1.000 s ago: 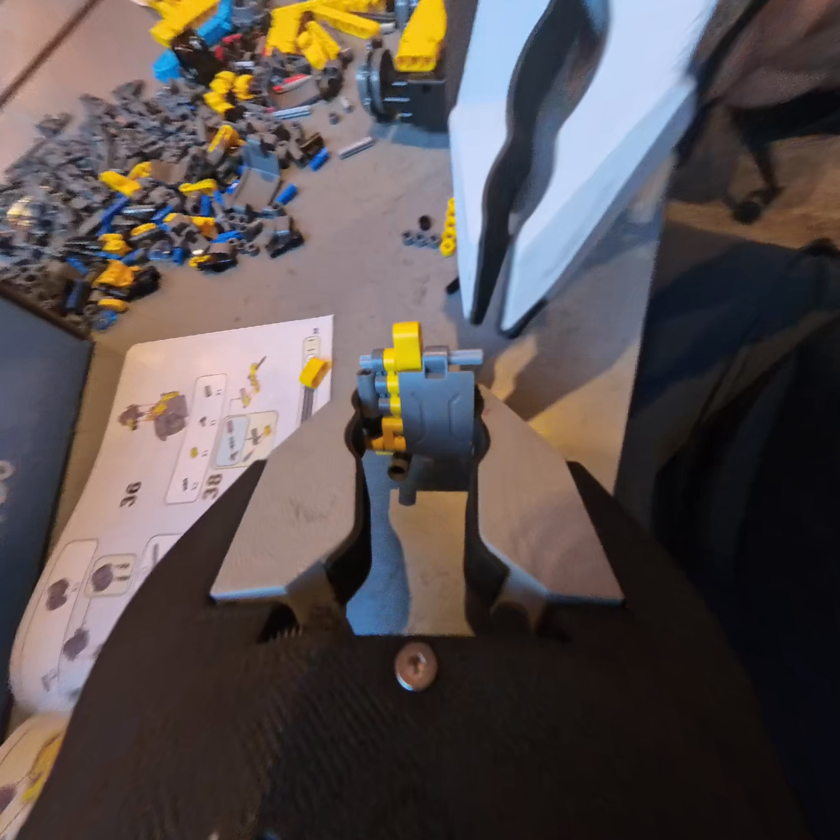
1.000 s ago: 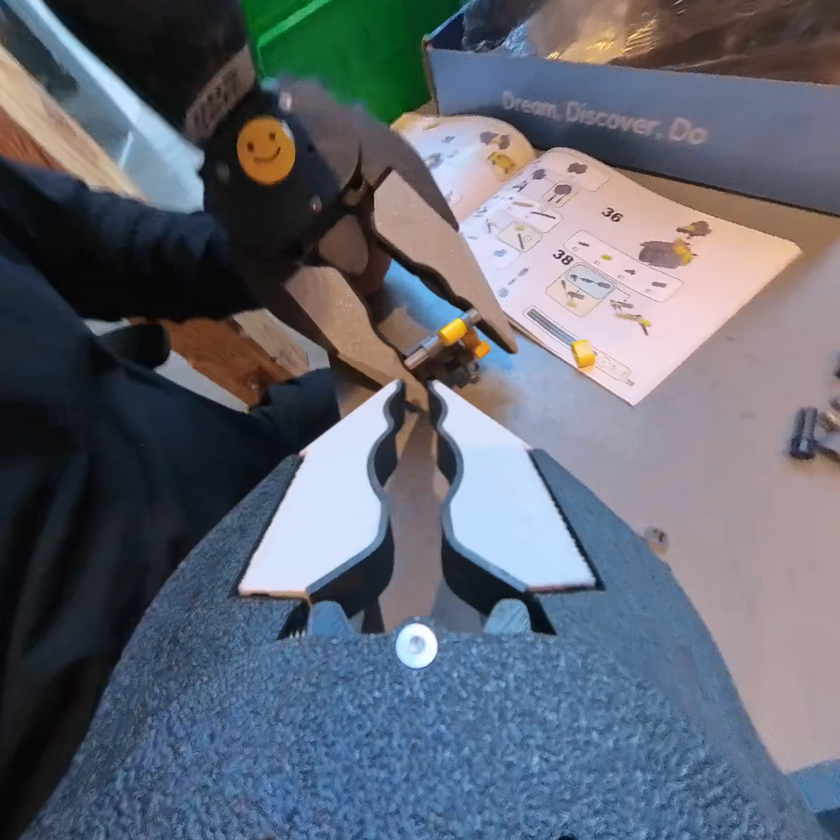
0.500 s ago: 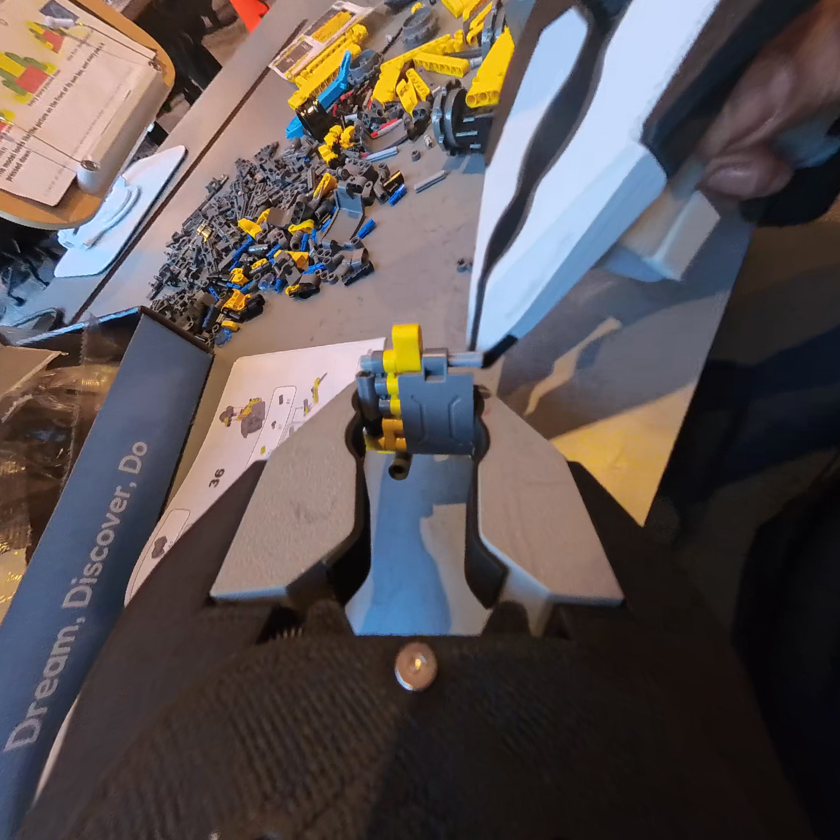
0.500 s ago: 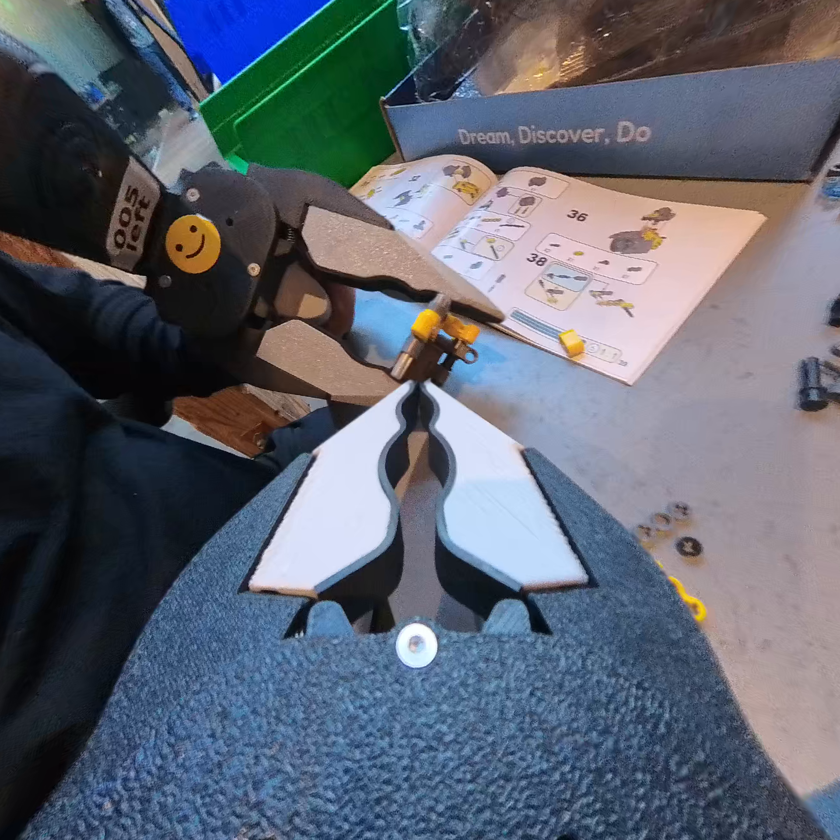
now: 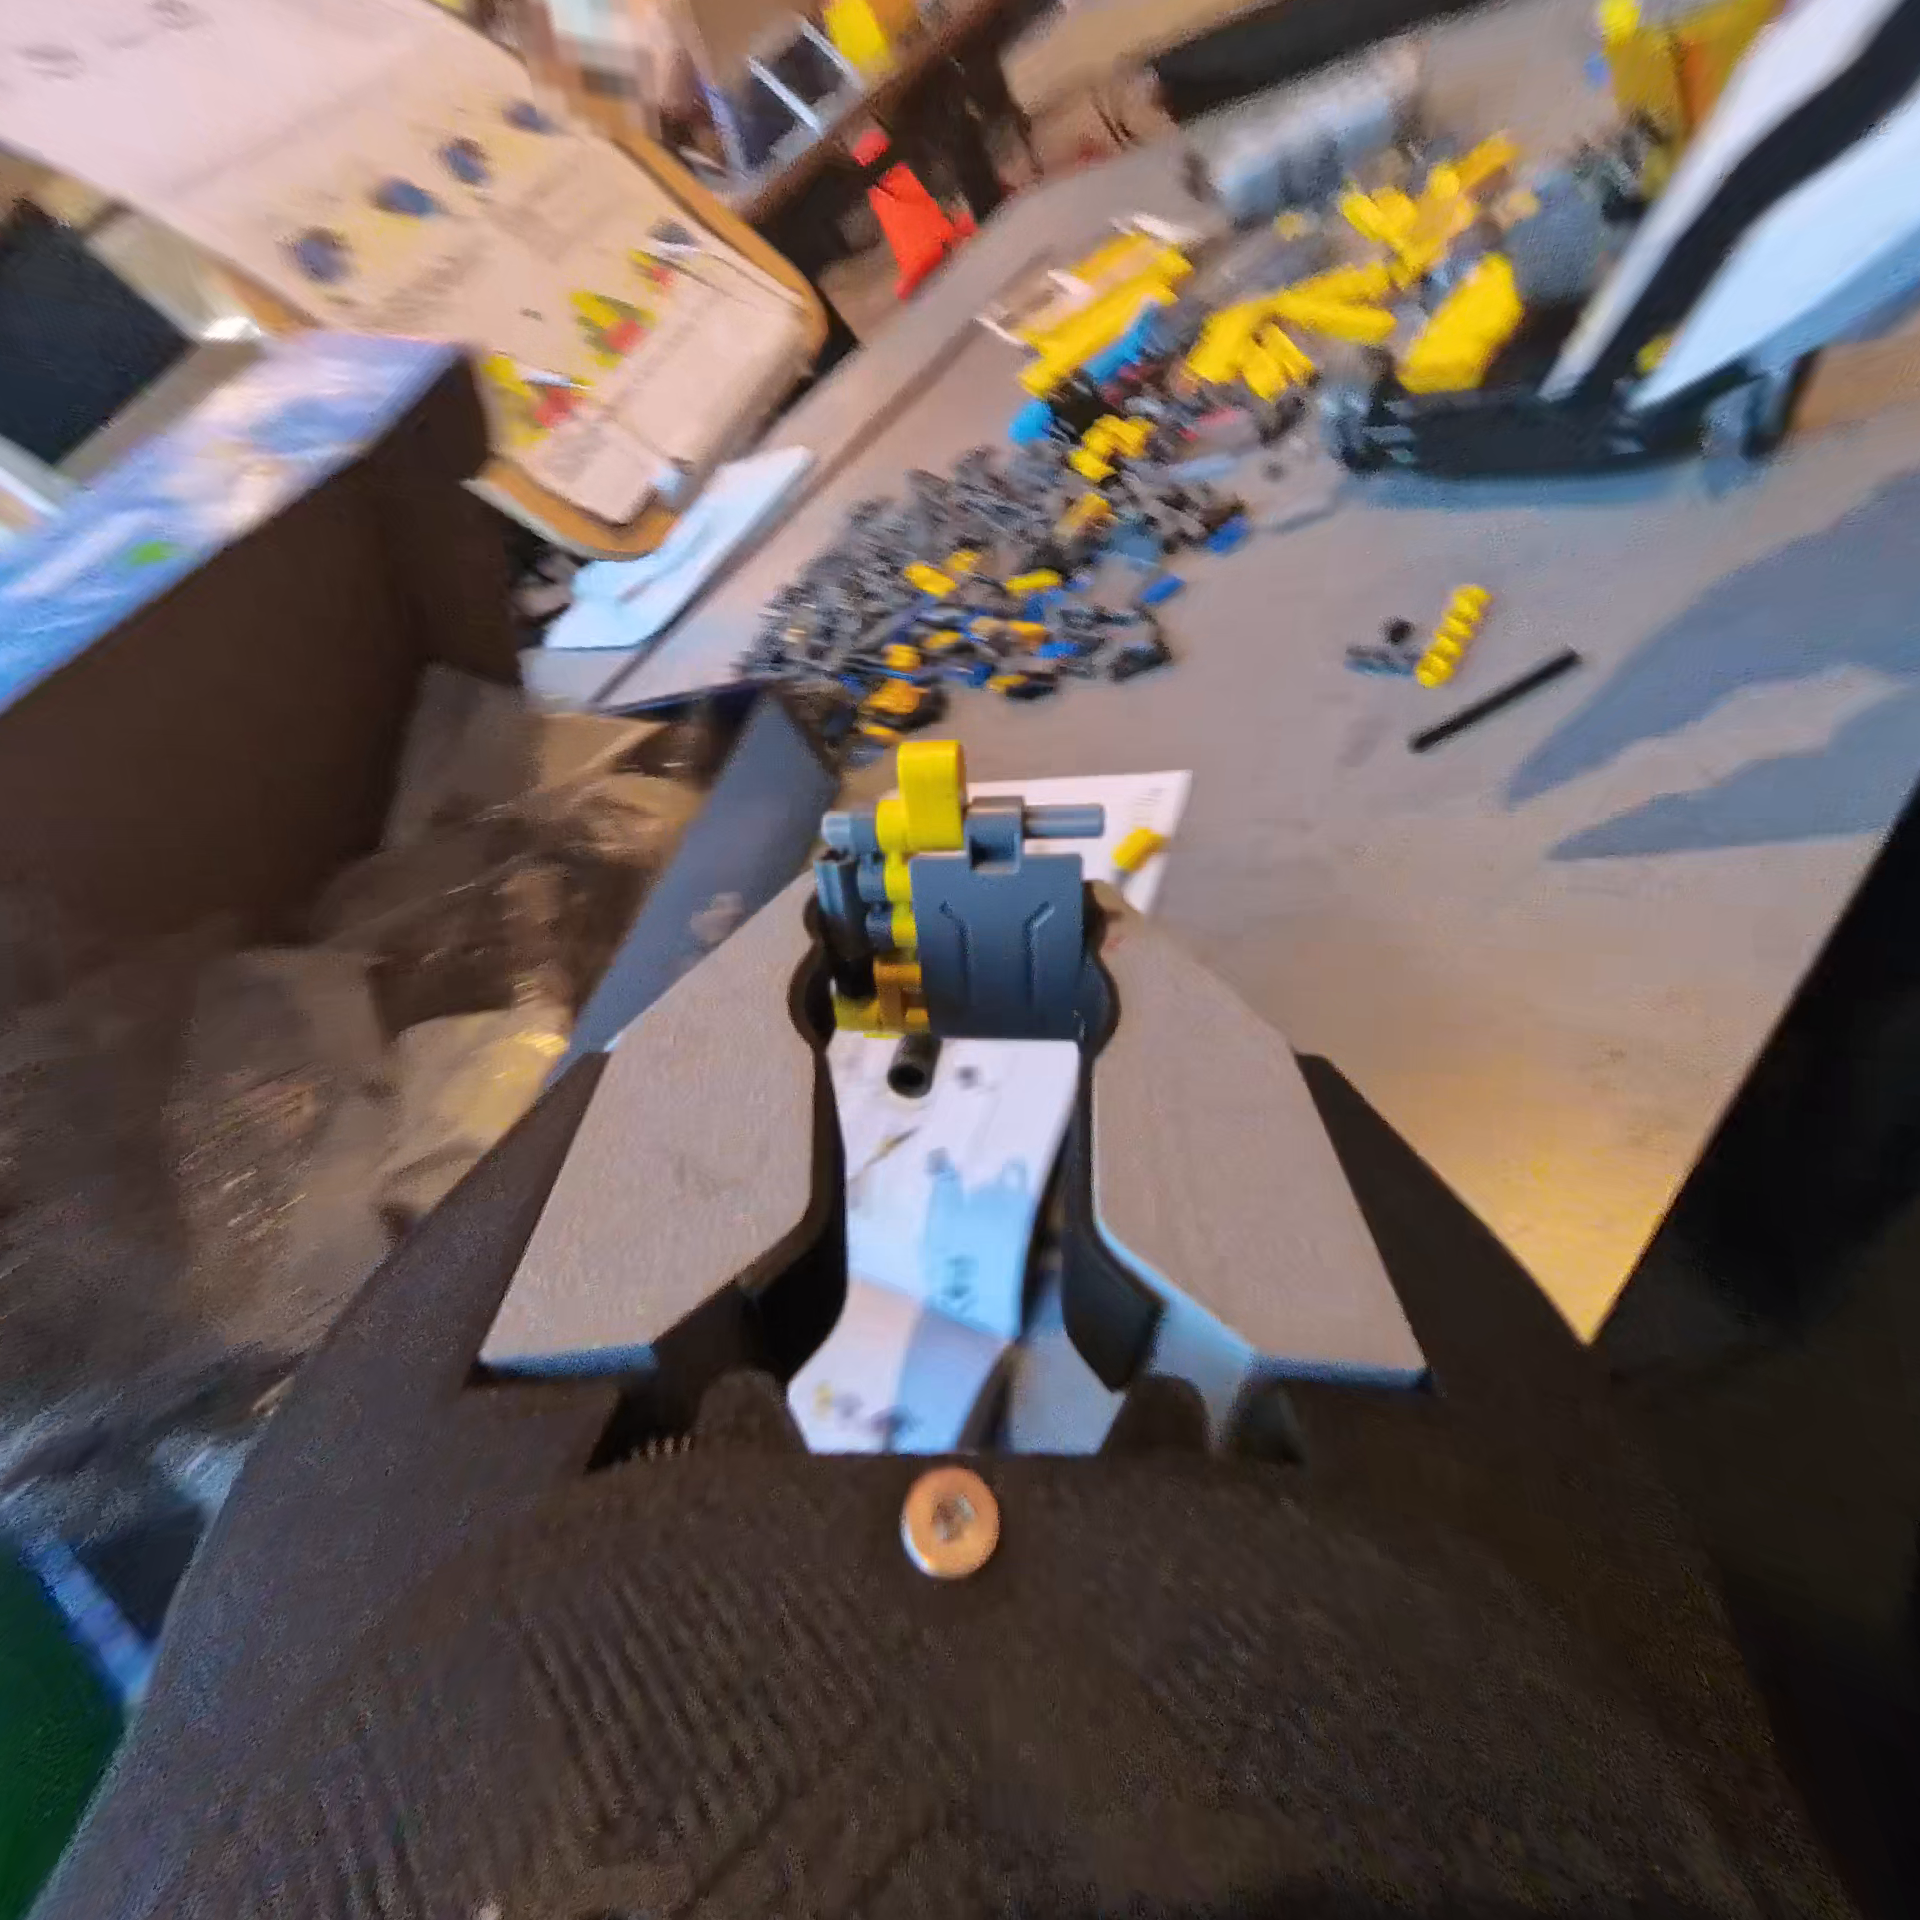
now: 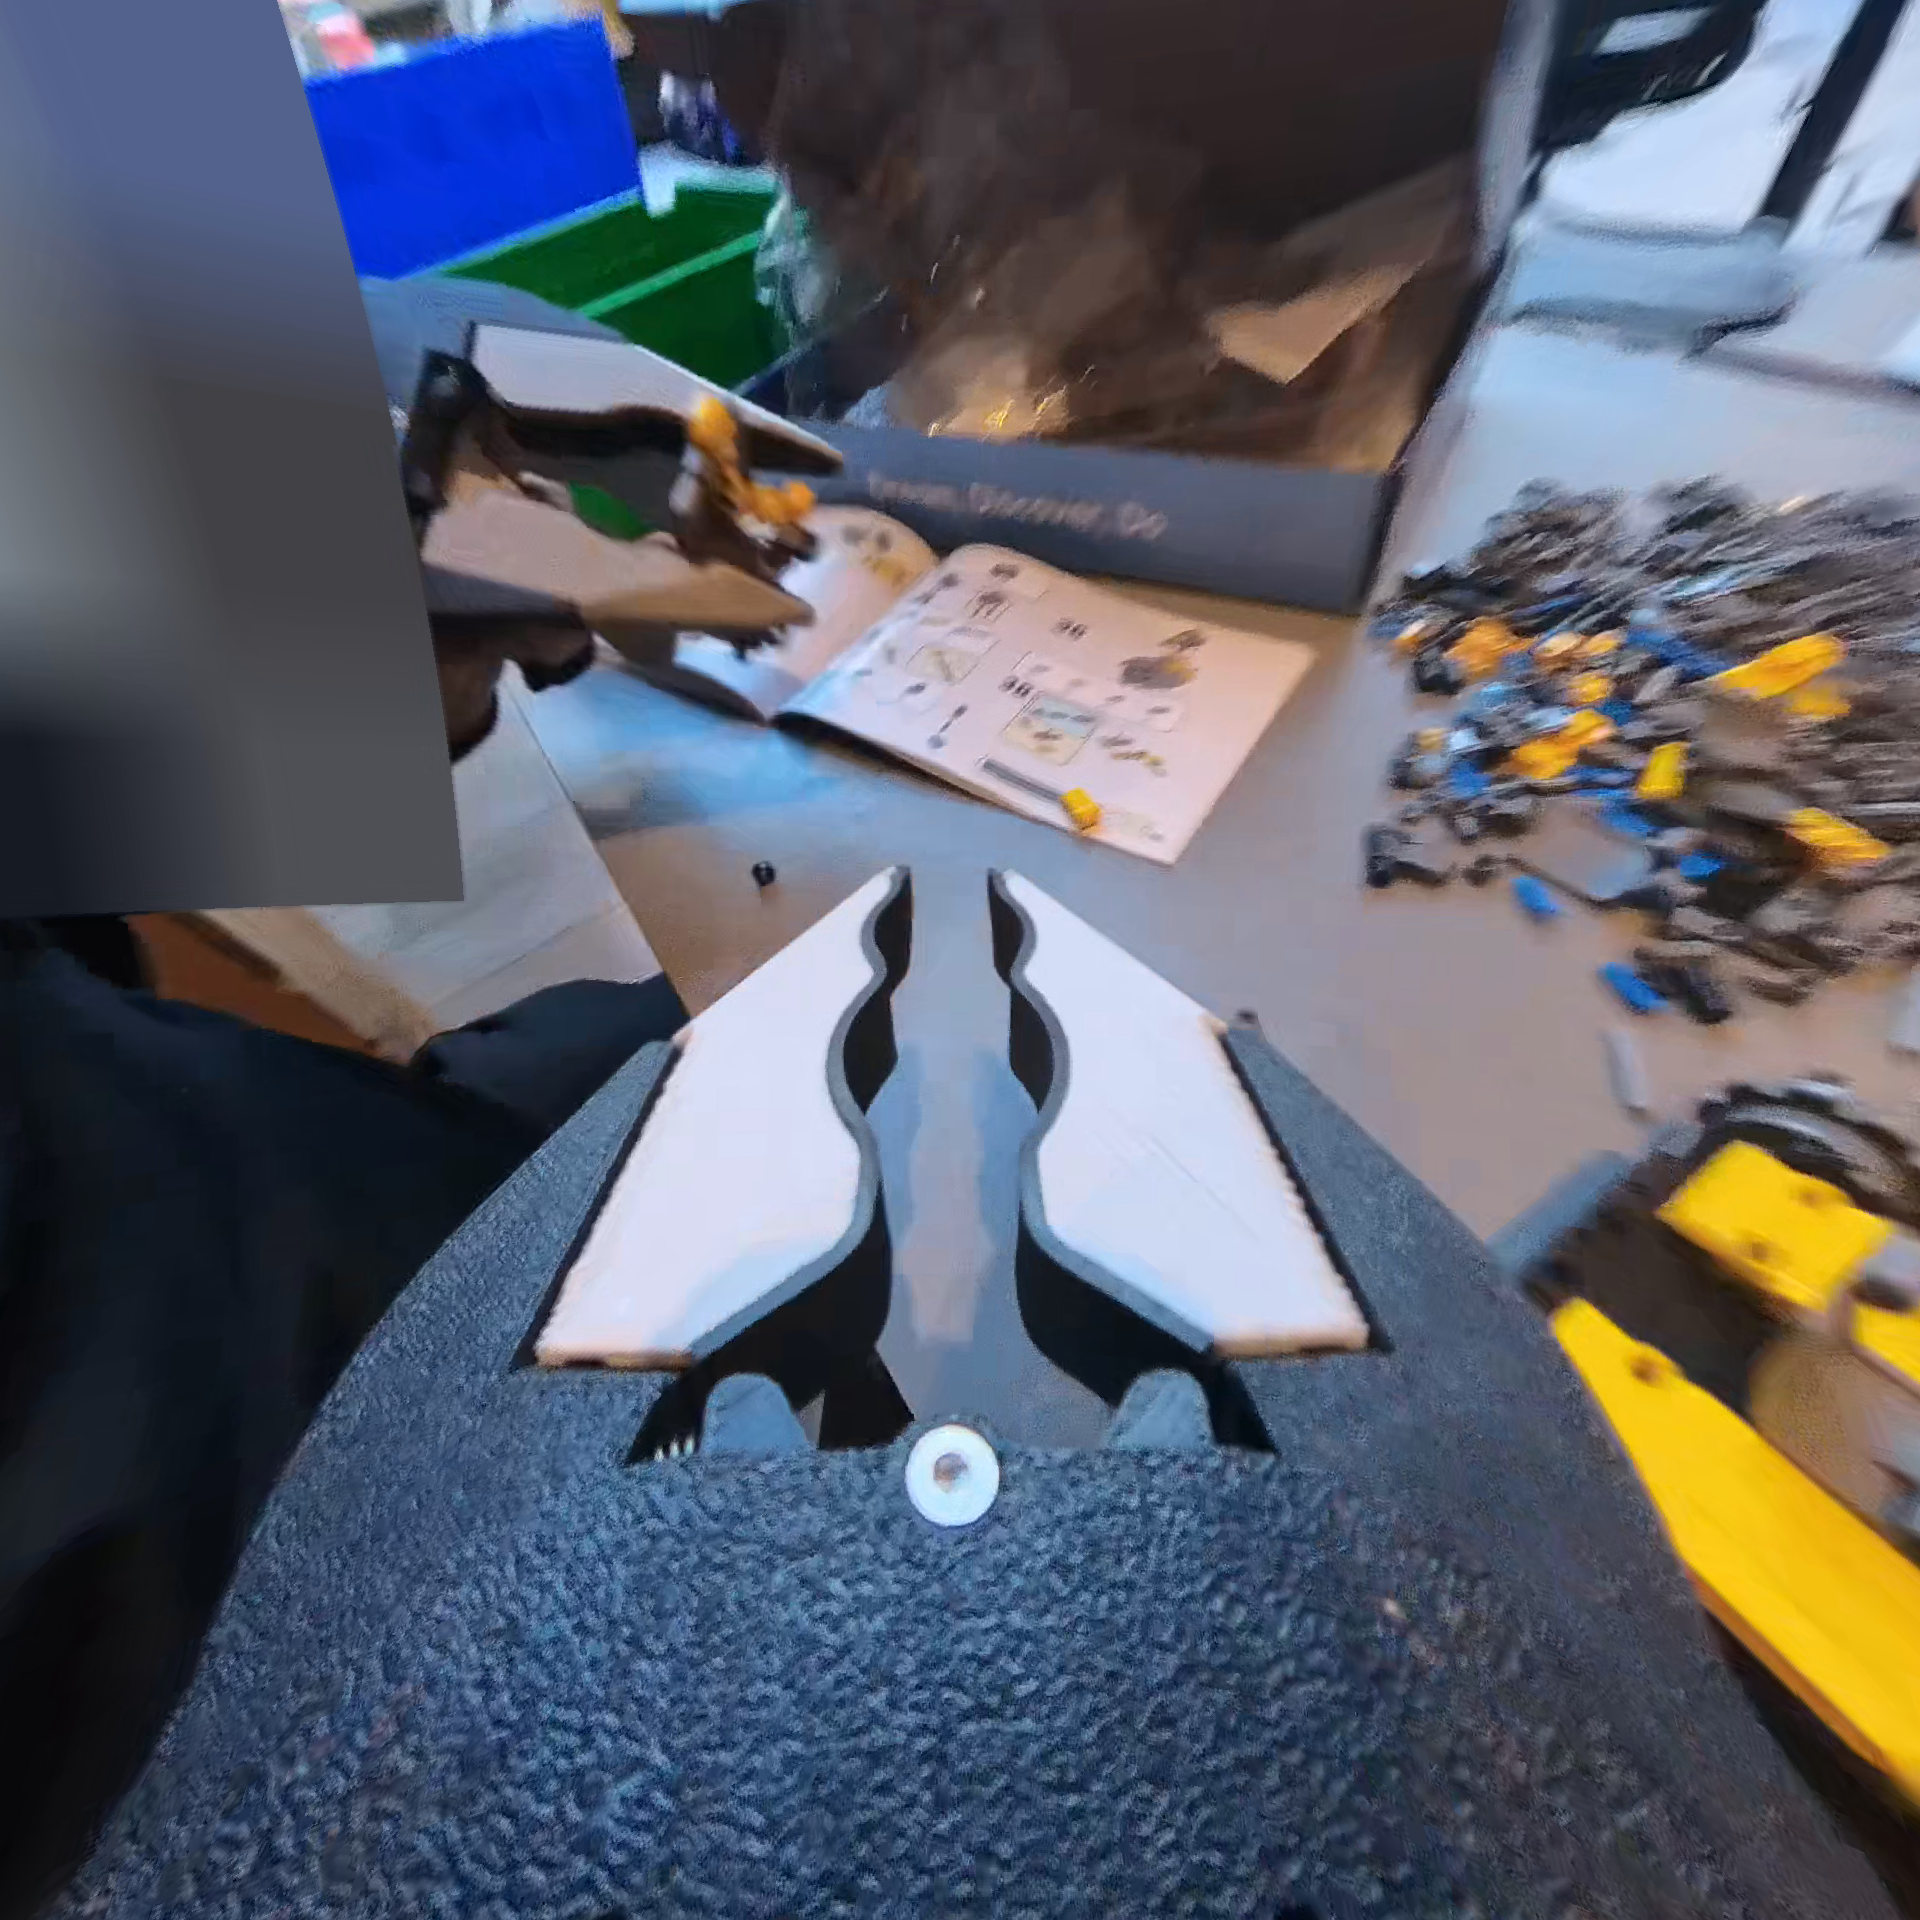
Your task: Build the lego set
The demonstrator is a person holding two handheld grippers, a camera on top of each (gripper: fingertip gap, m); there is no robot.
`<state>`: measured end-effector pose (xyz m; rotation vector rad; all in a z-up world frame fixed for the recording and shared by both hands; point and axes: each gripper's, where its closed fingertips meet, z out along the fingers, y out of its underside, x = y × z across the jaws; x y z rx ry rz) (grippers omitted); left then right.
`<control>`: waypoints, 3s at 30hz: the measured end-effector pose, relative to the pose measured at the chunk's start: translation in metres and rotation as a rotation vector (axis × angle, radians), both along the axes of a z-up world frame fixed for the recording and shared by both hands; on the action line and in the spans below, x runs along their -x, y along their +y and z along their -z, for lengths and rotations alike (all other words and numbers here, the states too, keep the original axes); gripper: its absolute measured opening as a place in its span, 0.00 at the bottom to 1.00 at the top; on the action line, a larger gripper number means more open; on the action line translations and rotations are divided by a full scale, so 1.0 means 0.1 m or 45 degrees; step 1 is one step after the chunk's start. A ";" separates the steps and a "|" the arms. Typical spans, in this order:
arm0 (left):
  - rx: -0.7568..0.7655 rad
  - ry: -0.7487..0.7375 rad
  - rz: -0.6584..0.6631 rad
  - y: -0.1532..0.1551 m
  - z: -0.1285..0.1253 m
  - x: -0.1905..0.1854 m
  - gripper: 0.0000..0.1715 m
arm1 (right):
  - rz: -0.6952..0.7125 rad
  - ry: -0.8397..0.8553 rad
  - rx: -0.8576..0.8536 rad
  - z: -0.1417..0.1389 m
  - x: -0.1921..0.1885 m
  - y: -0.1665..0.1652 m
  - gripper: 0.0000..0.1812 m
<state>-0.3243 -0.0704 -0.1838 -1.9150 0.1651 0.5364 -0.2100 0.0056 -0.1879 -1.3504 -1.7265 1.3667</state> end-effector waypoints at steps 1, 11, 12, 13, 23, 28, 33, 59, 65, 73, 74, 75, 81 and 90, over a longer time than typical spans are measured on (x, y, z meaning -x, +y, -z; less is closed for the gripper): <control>-0.057 -0.002 -0.029 -0.13 -0.13 0.12 0.26 | 0.017 0.051 -0.007 -0.07 -0.07 0.05 0.08; -0.007 -0.123 0.052 -0.42 0.13 0.01 0.26 | -0.370 -0.190 -0.264 0.50 0.21 -0.82 0.10; 0.023 -0.139 0.067 -0.43 0.20 -0.02 0.26 | -0.401 -0.209 -0.297 0.56 0.28 -0.89 0.10; 0.051 -0.156 0.078 -0.45 0.27 -0.05 0.26 | -0.439 -0.228 -0.310 0.61 0.34 -0.96 0.11; 0.155 -0.236 0.138 -0.58 0.53 -0.14 0.26 | -0.570 -0.414 -0.398 0.85 0.57 -1.05 0.08; 0.152 -0.274 0.171 -0.55 0.55 -0.17 0.26 | -0.555 -0.400 -0.358 0.80 0.58 -1.00 0.03; 0.137 -0.296 0.182 -0.55 0.55 -0.18 0.26 | -0.374 -0.352 -0.420 0.61 0.70 -0.45 0.03; 0.233 -0.304 0.225 -0.47 0.72 -0.30 0.26 | -0.372 -0.549 -0.880 0.67 0.77 0.38 0.10; 0.230 -0.308 0.228 -0.47 0.72 -0.31 0.26 | -0.486 -0.666 -0.834 0.83 0.77 0.33 0.10; 0.231 -0.312 0.234 -0.47 0.72 -0.31 0.26 | -0.493 -0.731 -0.826 0.89 0.69 0.31 0.01; 0.232 -0.315 0.235 -0.47 0.72 -0.31 0.26 | -0.498 -0.736 -0.813 0.89 0.66 0.29 0.00; 0.230 -0.317 0.236 -0.47 0.72 -0.31 0.26 | -0.490 -0.734 -0.812 0.89 0.65 0.29 0.00; 0.222 -0.325 0.244 -0.48 0.71 -0.32 0.26 | -0.407 -0.737 -0.833 0.84 0.64 0.34 0.07; 0.235 -0.420 0.293 -0.46 0.71 -0.38 0.26 | -0.121 -0.212 -0.561 0.12 0.73 0.32 0.16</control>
